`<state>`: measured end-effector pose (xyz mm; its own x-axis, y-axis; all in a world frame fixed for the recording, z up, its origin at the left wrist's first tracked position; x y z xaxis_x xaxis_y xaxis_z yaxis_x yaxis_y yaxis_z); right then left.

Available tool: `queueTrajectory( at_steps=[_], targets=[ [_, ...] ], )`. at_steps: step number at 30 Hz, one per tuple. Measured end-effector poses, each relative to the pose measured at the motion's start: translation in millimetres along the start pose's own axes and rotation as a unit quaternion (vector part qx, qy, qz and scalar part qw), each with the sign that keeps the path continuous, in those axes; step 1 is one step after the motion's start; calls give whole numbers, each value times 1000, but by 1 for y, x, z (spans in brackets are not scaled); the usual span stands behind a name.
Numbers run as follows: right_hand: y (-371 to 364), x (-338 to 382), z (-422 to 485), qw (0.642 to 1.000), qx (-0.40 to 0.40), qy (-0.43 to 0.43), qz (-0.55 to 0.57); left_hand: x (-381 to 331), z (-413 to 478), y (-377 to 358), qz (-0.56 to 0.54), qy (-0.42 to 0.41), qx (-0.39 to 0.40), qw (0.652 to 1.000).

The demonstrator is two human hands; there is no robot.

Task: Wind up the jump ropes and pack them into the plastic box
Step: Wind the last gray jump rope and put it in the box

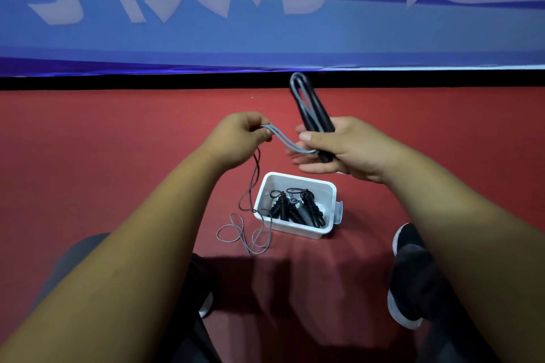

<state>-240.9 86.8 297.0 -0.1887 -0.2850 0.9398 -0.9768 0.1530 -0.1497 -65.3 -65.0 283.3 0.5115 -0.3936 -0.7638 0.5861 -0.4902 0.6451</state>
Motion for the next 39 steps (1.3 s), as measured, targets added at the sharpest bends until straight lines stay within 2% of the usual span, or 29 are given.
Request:
queueTrajectory(
  at_steps=[7,10,15,19,24,28,33,36,39],
  targets=[
    [-21,-13,-11,972,186,-113,-93,-4,-1,5,-77,-20,38,996],
    [-28,-19,-13,954,224,-157,-125,-13,-6,4,-152,-7,111,982],
    [-35,-29,-14,933,260,-183,-171,-24,-10,4,-168,-43,174,969],
    [-28,-38,-9,928,242,-193,-209,-32,-14,4,-149,-57,181,970],
    [-25,-43,-6,939,218,-203,-170,-43,-18,8,-107,-81,168,977],
    [-20,-46,-1,958,149,-210,-124,-46,-21,11,-77,-91,145,982],
    [-16,-48,6,968,88,-210,-106,-49,-26,13,-63,-117,153,979],
    [-11,-48,14,977,37,-190,-85,-48,-30,14,-62,-128,167,976],
    [-5,-43,21,988,-33,-135,-61,-45,-31,13,-60,-127,165,976]
  ],
)
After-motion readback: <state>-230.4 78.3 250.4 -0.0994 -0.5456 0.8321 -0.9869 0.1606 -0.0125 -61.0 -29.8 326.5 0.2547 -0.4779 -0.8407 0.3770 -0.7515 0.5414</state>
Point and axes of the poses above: each hand's wrist, its own z-axis towards the middle knuckle, its own y-axis out of the back of the hand, x = y × z, the point moved 2 cm from there along z, towards the middle knuckle, and after that the axes turned 1 degree about y, right-handed, at the moved point
